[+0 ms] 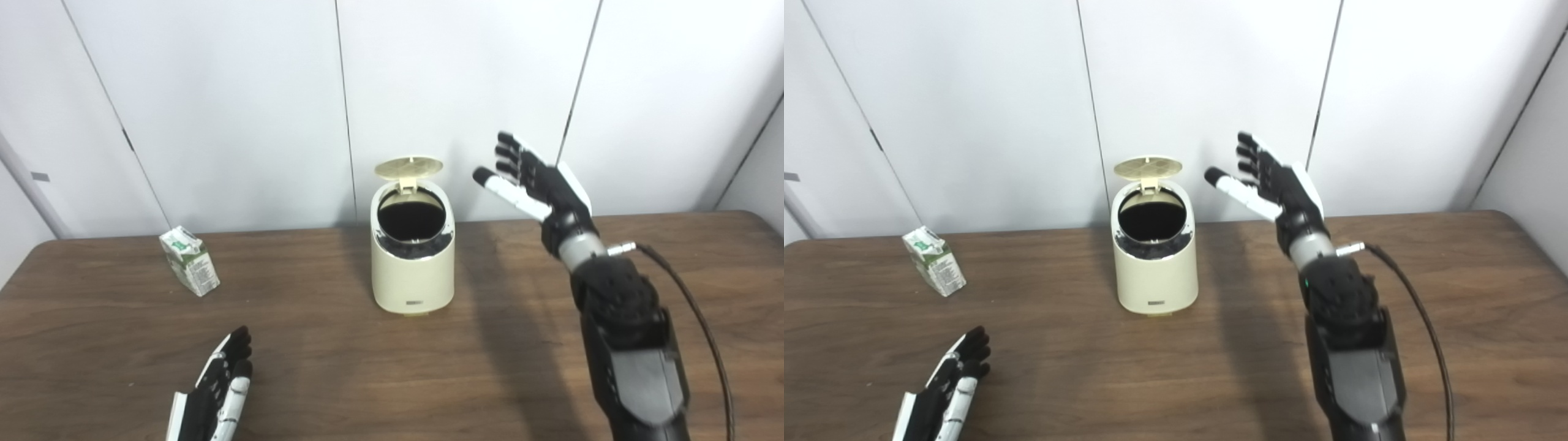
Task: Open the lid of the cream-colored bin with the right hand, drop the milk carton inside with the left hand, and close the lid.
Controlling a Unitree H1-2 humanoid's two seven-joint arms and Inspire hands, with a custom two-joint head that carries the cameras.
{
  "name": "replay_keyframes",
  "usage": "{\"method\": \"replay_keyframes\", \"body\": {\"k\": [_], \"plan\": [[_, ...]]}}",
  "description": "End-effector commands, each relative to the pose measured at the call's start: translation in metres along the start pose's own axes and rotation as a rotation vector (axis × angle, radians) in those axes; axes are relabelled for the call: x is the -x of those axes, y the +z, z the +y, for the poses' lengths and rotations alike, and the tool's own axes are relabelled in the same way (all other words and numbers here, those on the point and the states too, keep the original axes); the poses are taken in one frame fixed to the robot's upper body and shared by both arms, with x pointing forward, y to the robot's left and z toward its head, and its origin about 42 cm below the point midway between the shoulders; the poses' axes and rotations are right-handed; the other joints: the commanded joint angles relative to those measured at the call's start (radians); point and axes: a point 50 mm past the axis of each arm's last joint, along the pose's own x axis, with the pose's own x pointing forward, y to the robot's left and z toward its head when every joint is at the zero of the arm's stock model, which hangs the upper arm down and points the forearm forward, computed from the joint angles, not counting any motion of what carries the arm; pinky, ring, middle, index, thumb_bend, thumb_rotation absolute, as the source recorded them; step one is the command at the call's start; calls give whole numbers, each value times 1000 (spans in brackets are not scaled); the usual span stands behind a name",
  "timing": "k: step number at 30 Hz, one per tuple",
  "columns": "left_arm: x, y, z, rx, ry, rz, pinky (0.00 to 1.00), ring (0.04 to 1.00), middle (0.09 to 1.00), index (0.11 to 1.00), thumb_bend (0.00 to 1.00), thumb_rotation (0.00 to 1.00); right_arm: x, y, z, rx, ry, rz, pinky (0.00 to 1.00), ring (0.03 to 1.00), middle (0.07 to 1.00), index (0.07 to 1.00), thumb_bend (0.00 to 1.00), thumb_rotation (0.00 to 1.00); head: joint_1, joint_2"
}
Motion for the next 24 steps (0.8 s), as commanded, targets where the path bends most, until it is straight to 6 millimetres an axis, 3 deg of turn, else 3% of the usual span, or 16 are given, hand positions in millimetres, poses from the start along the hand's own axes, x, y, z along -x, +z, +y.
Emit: {"method": "replay_keyframes", "body": {"k": [1,6,11,15,18,24], "plan": [[-2,7,5,-22,-9,-37,862,888,893,912,591,784,7,20,-6,34,14,-80,848,899,921,936,554,620,-3,2],[-4,9,8,-17,-10,-45,857,885,892,914,574,779,38,4,-5,119,32,-57,813,905,934,927,582,688,-12,8],[-6,9,11,-19,-15,-55,870,890,895,910,544,785,64,-11,0,141,26,-52,838,914,928,927,539,777,-20,16],[-6,9,14,-5,-14,-54,878,900,901,923,541,787,84,-24,8,158,3,-63,839,919,943,946,529,897,-24,18],[-6,8,15,-6,-13,-57,862,895,906,932,539,788,97,-32,12,120,-16,-65,875,937,957,953,584,971,-17,21],[-5,8,14,-17,-21,-63,863,895,910,936,556,801,121,-50,9,70,-42,-22,920,970,974,972,611,999,65,17]]}}
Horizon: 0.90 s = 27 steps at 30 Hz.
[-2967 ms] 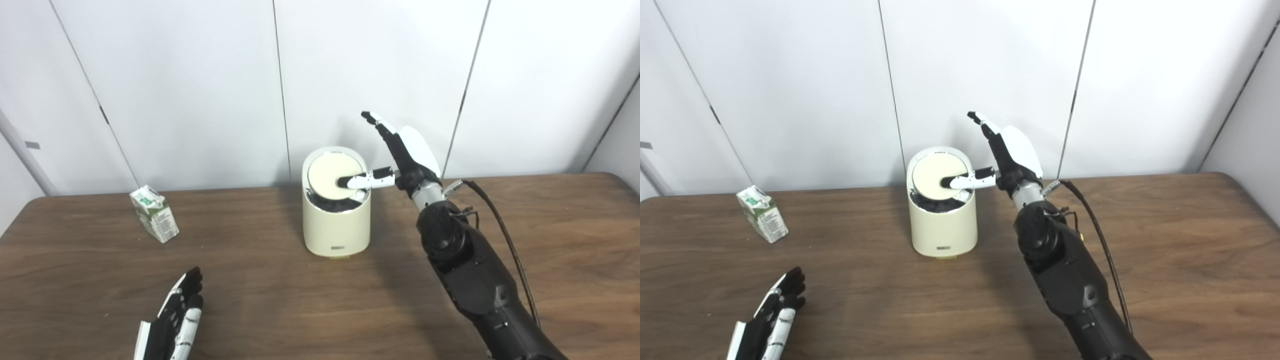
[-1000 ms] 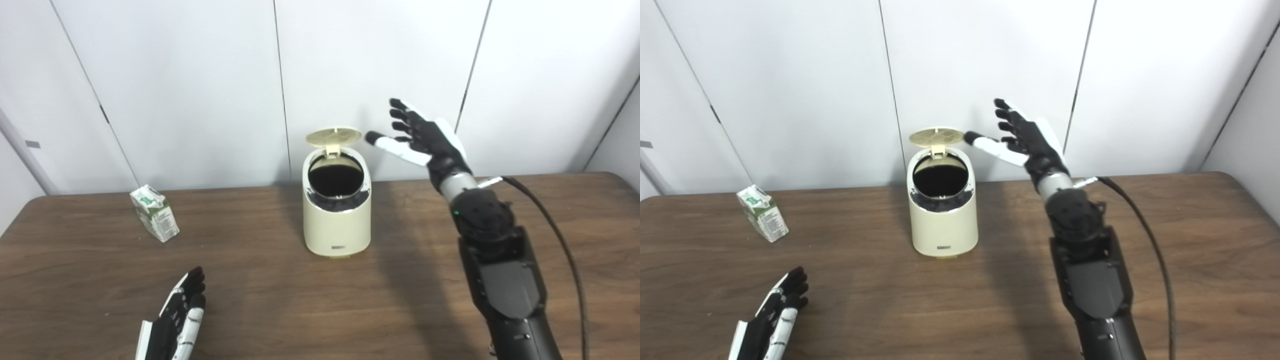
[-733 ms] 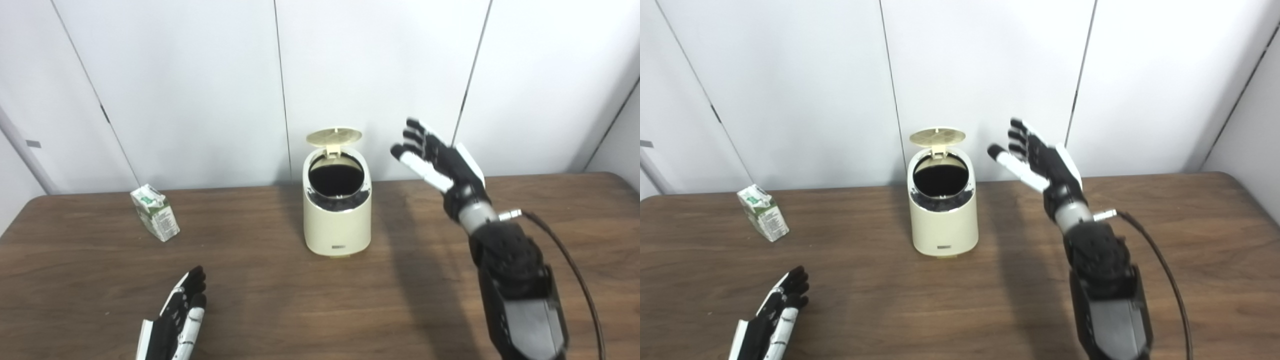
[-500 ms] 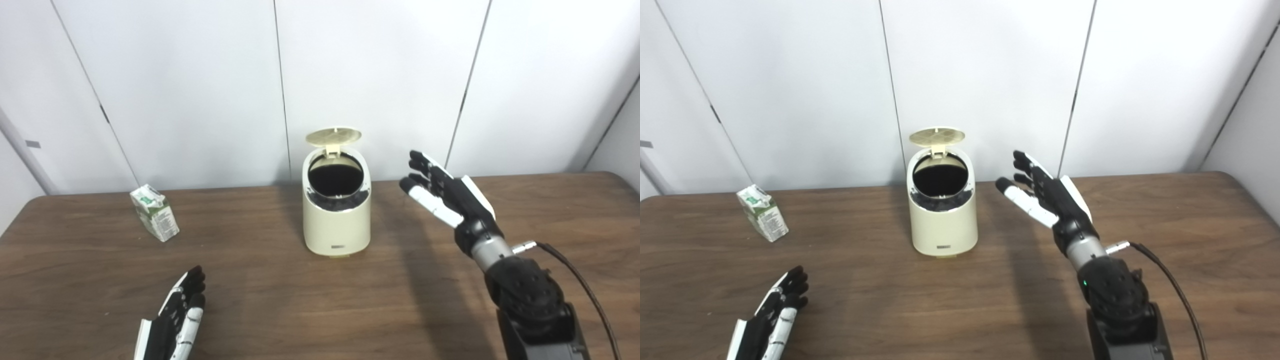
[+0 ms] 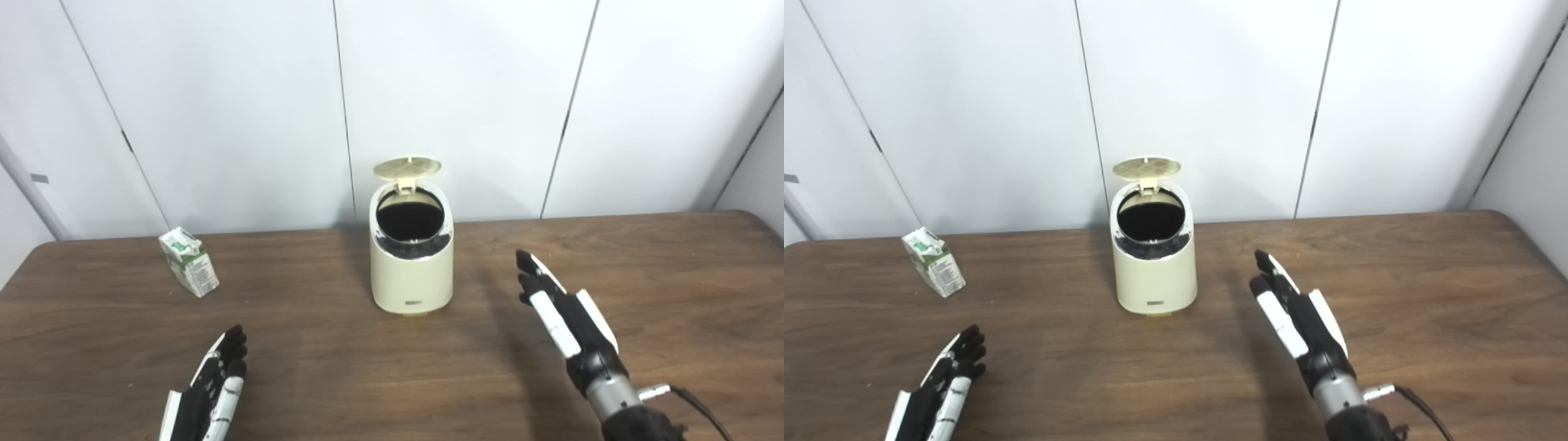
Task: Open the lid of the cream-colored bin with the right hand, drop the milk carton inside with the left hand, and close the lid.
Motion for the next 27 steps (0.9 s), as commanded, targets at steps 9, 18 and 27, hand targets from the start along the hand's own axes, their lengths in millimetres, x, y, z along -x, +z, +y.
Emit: {"method": "replay_keyframes", "body": {"k": [9,18,27], "plan": [[0,8,-1,-22,10,-44,858,890,895,915,576,789,15,-10,-15,-55,-83,-97,956,985,982,978,604,1000,36,-2],[-2,7,-1,-7,7,-43,870,899,909,926,595,779,14,-30,-18,16,-154,-112,963,975,972,969,611,1000,68,-9],[0,9,-13,27,12,-63,829,894,909,935,589,670,14,-41,-30,47,-151,-134,945,963,973,965,638,1000,198,-65]]}}
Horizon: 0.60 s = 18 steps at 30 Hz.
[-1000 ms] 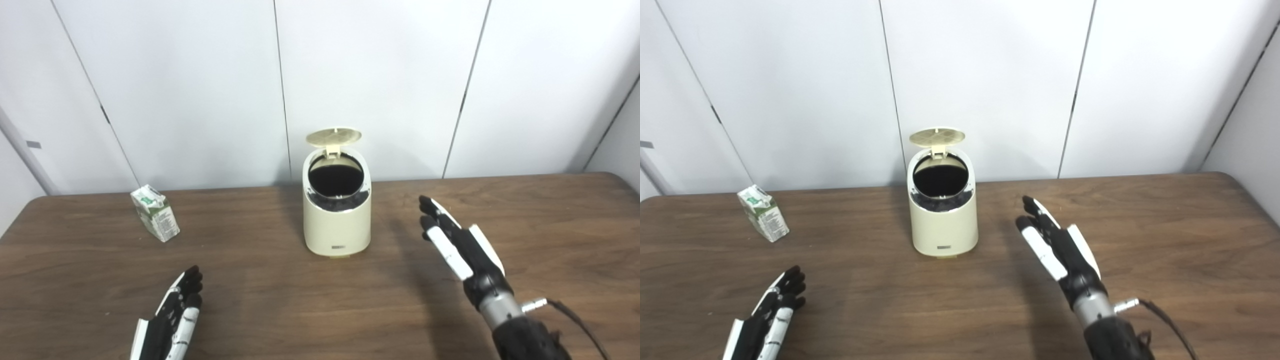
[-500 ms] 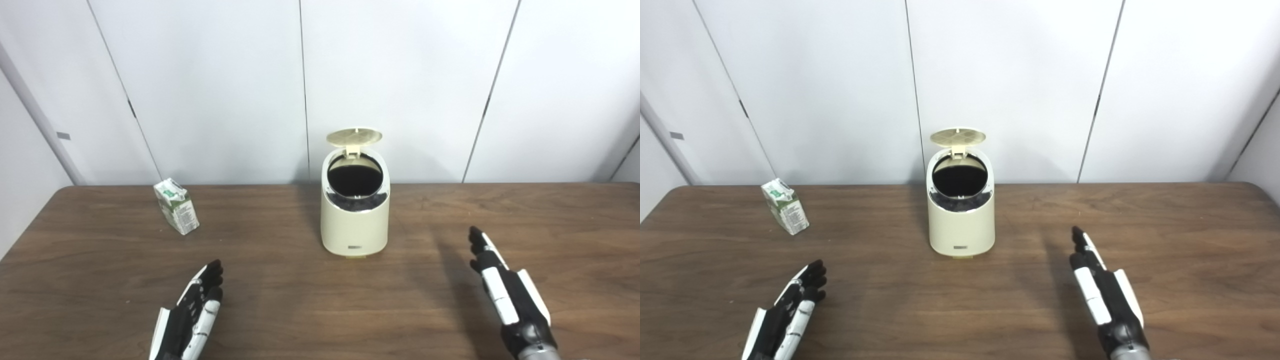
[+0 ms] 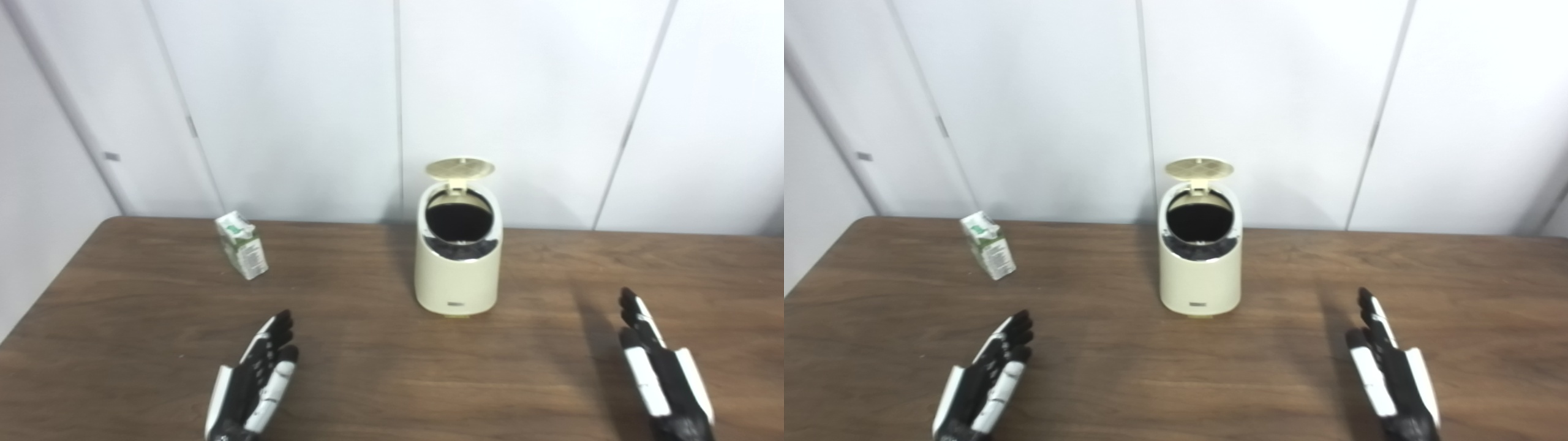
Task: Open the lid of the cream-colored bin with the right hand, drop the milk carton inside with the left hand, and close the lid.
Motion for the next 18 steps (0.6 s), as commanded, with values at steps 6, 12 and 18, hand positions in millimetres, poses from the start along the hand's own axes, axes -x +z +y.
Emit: {"method": "replay_keyframes", "body": {"k": [6,12,18], "plan": [[1,8,-14,35,23,-44,791,886,914,945,604,603,-5,16,-14,-36,7,-73,945,963,965,964,621,1000,96,-46],[-5,9,-15,43,72,-51,719,835,885,925,639,401,-6,21,-16,-8,17,-72,890,935,937,937,605,1000,152,-85],[-22,15,-5,-16,119,-73,751,841,898,924,646,314,-10,18,-16,26,19,-65,827,897,907,895,600,1000,164,-104]]}}
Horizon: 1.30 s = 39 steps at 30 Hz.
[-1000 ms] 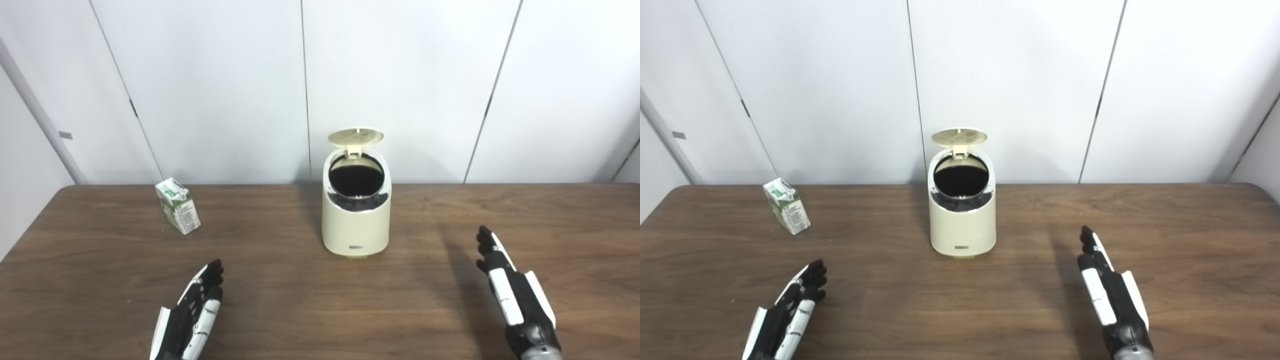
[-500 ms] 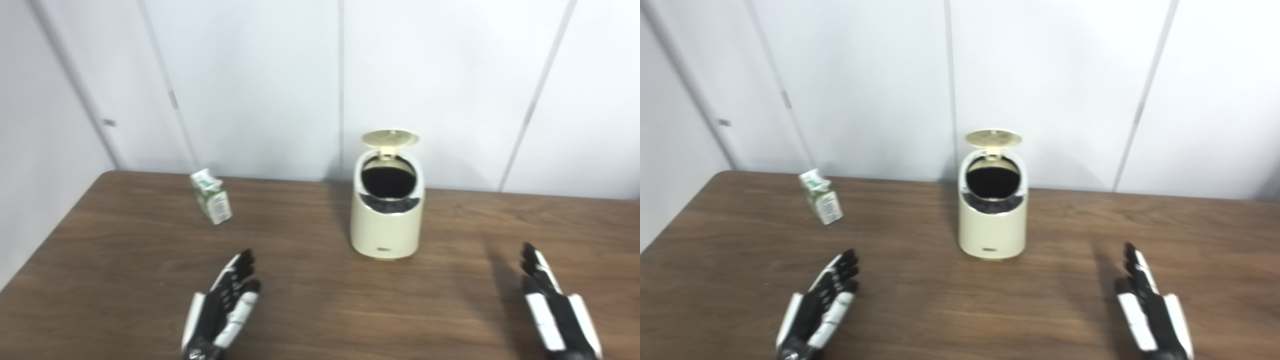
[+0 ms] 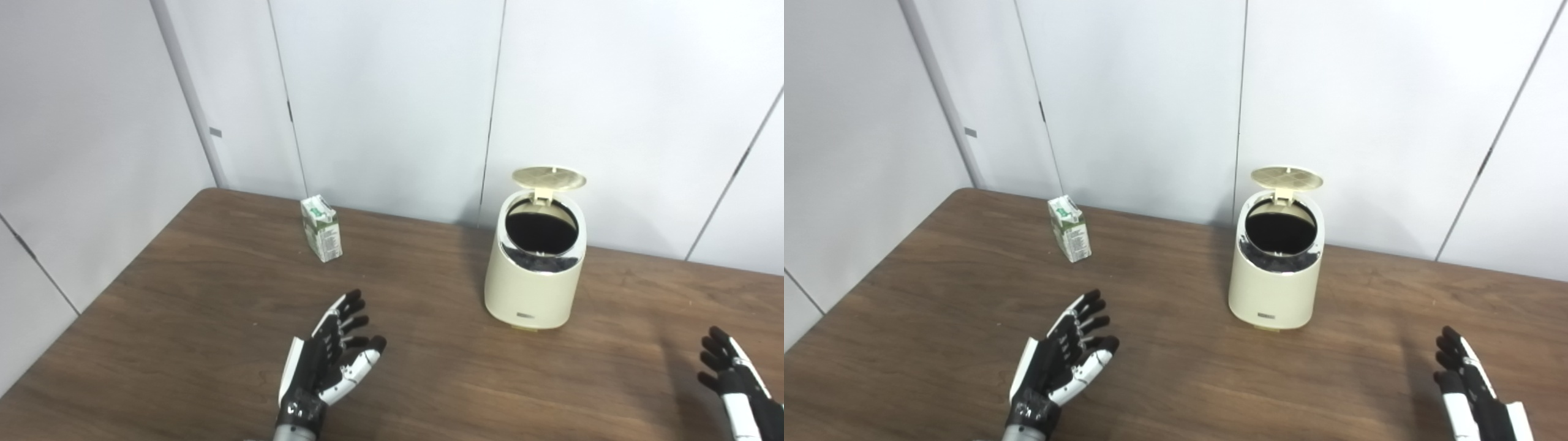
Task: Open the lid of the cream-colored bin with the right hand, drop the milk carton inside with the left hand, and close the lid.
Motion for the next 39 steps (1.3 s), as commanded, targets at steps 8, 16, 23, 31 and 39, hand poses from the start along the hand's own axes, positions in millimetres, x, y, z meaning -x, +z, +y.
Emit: {"method": "replay_keyframes", "body": {"k": [8,16,23,31,39], "plan": [[-53,34,22,-168,145,-117,687,796,853,901,781,180,-10,8,-7,40,1,-66,798,890,899,892,689,1000,14,-9],[-96,65,50,-252,220,-138,720,759,826,888,850,167,-10,3,-12,47,7,-71,742,870,888,880,714,1000,11,-7],[-128,81,72,-413,250,-134,677,763,817,888,862,171,-9,2,-13,31,2,-67,703,858,877,870,754,1000,14,-4],[-151,84,91,-536,303,-133,614,752,838,871,883,124,-7,2,-13,23,0,-65,667,851,871,863,795,1000,17,3],[-174,89,104,-689,293,-90,603,757,845,873,931,142,-6,3,-10,39,4,-74,663,843,873,866,814,1000,15,6]]}}
